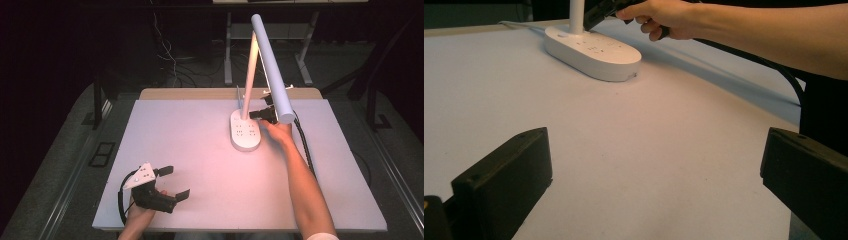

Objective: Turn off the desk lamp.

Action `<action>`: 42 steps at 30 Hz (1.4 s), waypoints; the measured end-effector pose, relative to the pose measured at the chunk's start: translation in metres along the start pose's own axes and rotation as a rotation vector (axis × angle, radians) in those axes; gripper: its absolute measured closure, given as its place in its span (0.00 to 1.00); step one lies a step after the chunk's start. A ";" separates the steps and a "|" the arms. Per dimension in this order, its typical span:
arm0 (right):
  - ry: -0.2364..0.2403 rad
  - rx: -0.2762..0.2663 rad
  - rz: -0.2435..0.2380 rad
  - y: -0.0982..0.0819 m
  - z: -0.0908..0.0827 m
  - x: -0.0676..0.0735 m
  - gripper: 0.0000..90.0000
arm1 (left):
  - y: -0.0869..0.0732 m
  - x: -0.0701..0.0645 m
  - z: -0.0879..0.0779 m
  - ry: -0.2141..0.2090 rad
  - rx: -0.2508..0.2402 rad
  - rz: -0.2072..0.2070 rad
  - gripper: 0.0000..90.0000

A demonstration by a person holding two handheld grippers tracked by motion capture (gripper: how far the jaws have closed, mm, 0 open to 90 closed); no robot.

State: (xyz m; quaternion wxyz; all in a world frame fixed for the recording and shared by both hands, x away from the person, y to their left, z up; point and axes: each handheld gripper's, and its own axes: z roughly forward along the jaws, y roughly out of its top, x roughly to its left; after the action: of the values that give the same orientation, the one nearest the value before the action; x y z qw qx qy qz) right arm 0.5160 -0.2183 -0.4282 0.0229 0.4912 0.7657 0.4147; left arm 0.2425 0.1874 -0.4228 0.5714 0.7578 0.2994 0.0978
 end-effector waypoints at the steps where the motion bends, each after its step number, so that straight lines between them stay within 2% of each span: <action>1: -0.001 0.000 0.000 0.000 0.000 0.000 1.00 | 0.000 0.000 0.000 0.000 0.000 0.000 0.00; 21: -0.030 -0.015 0.005 -0.003 0.000 0.004 1.00 | 0.000 -0.001 0.001 0.000 0.001 0.003 0.00; 26: -0.031 -0.035 0.014 -0.003 0.001 0.003 1.00 | 0.000 0.000 0.001 -0.001 0.001 0.000 0.00; 36: -0.033 -0.031 0.014 -0.004 0.001 0.004 1.00 | 0.000 -0.001 0.000 -0.001 0.001 0.002 0.00; 37: -0.024 -0.030 0.027 -0.004 0.001 0.004 1.00 | 0.000 -0.001 0.000 -0.001 0.001 0.002 0.00; 42: -0.028 -0.041 0.016 -0.005 0.001 0.004 1.00 | 0.000 -0.001 0.000 0.000 -0.001 0.000 0.00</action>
State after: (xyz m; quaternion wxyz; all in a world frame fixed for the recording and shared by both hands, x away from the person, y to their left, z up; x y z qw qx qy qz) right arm 0.5103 -0.2154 -0.4308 0.0404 0.5026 0.7526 0.4235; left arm 0.2416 0.1868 -0.4229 0.5718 0.7575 0.2994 0.0980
